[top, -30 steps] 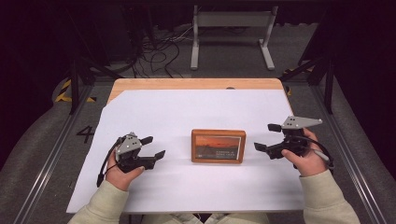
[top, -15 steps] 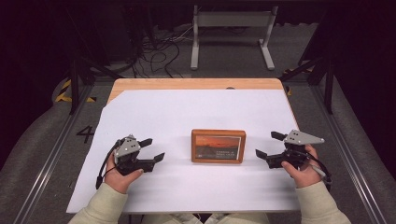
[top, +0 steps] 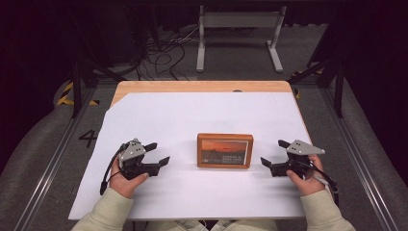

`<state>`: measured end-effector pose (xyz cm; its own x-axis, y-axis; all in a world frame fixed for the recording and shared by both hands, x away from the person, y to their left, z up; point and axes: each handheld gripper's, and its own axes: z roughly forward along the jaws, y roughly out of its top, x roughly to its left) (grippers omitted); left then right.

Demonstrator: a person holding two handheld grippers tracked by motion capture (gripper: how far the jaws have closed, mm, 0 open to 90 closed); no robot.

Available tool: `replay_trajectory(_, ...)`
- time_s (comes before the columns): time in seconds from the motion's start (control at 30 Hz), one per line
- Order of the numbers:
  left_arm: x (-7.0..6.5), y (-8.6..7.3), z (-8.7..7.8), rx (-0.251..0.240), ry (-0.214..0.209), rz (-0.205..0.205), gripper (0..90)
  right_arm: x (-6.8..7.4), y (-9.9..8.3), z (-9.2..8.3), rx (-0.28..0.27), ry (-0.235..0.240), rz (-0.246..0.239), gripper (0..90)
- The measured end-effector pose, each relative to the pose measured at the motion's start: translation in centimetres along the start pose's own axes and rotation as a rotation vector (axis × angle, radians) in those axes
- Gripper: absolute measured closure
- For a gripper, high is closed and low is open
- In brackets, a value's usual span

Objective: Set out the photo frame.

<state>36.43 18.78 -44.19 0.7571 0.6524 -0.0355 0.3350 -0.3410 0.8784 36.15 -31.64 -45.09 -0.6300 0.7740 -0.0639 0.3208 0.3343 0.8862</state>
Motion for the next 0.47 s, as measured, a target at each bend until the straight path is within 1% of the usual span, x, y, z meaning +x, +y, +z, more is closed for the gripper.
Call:
replay_trajectory(0.07,0.11,-0.02,0.07,-0.004,-0.003,0.005,27.9,0.08,0.00,0.01,-0.009,0.002,0.005,3.3)
replay_trajectory(0.13,0.12,-0.05,0.10,0.002,-0.008,-0.005,27.9,0.08,0.06,-0.08,-0.021,0.001,0.005,3.2)
replay_trajectory(0.47,0.13,-0.04,0.17,0.002,-0.007,-0.009,27.7,-0.11,0.04,-0.29,-0.027,-0.002,0.014,3.2)
